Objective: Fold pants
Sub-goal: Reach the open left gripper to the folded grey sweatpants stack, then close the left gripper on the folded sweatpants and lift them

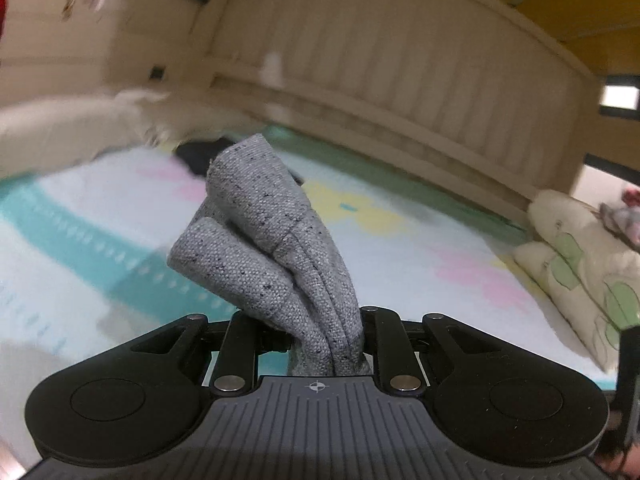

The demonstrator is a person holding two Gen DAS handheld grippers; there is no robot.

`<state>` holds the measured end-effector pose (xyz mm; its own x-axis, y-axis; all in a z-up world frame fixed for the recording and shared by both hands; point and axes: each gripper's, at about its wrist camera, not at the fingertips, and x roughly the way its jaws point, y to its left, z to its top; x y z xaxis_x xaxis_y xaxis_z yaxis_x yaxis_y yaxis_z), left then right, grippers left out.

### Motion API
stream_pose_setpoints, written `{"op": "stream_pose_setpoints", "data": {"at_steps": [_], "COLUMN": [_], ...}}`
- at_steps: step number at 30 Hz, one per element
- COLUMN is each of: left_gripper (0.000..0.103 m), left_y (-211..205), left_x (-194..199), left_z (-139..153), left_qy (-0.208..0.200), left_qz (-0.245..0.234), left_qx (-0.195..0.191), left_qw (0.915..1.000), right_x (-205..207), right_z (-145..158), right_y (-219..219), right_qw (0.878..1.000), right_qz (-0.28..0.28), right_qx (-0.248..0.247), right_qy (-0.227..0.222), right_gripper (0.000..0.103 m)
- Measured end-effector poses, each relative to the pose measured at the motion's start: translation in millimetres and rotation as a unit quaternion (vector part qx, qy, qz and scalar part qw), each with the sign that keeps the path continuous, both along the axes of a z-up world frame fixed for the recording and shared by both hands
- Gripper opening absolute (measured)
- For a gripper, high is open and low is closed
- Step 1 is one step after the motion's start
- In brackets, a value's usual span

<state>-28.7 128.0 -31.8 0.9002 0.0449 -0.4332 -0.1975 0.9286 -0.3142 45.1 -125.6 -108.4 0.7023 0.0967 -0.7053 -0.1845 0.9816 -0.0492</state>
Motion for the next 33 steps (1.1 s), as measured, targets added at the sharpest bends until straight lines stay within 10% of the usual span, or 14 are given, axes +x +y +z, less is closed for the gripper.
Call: {"op": "stream_pose_setpoints", "data": {"at_steps": [10,13,33], "left_gripper": [0.026,0.028,0.039], "left_y": [65.7,80.3,93.6], "left_x": [9.2,5.7,13.5], "left_z": [-62.0,-70.2,-89.0], "left_qy": [0.133,0.118,0.078], "left_qz": [0.063,0.074,0.084], "left_qx": [-0.124,-0.185,-0.272], "left_qw": [0.9813,0.9728,0.9554], "right_x": [65.0,55.0,-51.1], "right_z": [-28.1,-29.5,-29.4], "right_y": [24.0,31.2,20.1], "right_qw": [0.997,0.997,0.998], "right_qz": [-0.04,-0.035,0.044], "right_qx": [-0.016,-0.026,-0.029], "right_qy": [0.062,0.056,0.034], "right_gripper": [0.103,0.103,0.103]}}
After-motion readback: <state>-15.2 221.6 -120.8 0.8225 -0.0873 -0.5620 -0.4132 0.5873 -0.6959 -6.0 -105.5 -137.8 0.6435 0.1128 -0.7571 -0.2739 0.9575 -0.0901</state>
